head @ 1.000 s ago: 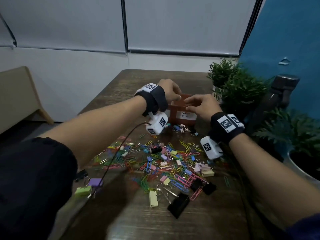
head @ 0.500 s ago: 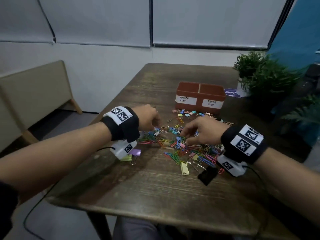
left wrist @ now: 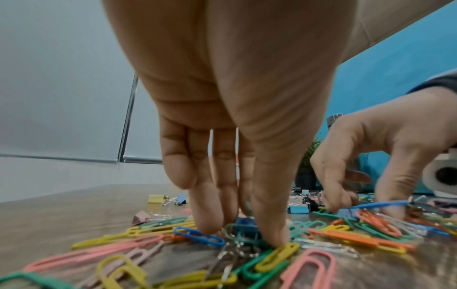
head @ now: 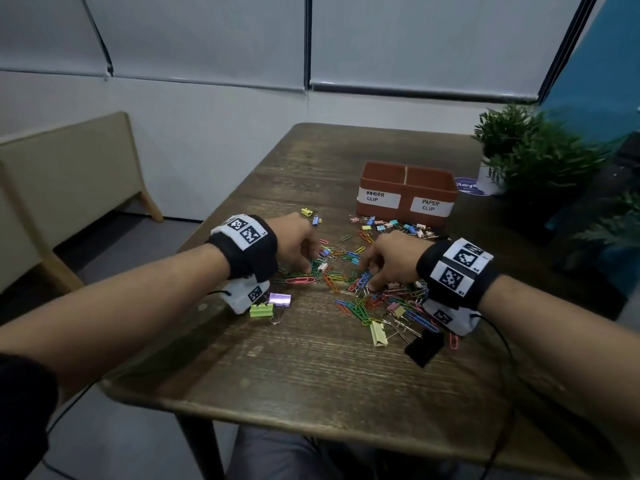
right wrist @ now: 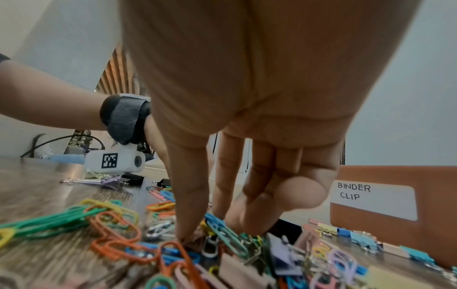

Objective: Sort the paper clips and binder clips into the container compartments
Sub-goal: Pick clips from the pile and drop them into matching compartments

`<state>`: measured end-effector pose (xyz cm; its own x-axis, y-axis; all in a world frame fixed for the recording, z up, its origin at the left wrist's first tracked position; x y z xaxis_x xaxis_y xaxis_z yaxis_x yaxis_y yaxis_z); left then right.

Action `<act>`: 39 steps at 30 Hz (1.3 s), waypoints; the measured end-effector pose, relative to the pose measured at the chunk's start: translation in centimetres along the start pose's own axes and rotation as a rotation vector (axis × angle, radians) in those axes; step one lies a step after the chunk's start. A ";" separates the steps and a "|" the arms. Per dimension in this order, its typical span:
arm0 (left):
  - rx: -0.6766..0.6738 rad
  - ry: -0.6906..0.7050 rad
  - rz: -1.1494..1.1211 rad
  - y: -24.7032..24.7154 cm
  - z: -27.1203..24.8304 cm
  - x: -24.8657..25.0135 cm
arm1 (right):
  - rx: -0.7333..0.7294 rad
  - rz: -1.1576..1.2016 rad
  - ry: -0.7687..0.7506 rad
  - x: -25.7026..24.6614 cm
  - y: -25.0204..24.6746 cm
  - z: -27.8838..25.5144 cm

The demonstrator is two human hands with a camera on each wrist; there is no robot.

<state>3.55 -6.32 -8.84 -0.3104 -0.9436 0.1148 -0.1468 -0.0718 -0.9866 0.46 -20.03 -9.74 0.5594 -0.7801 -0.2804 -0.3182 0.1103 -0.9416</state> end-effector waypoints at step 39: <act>-0.013 -0.038 0.097 0.7 -2.8 0.7 | -0.118 -0.158 -0.083 -2.9 1.1 0.1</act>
<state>0.58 -6.15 -9.11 -0.2884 -0.9574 0.0141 -0.1297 0.0245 -0.9912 -1.40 -17.58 -9.94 0.6692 -0.7279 -0.1497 -0.3063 -0.0866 -0.9480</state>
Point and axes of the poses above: each hand's wrist, its own z-axis towards the middle knuckle, its own y-axis out of the palm, x = y × z, the point moved 10 cm from there along z, towards the middle knuckle, and after that the axes turned 13 degrees about -y, right-handed, at the moved point
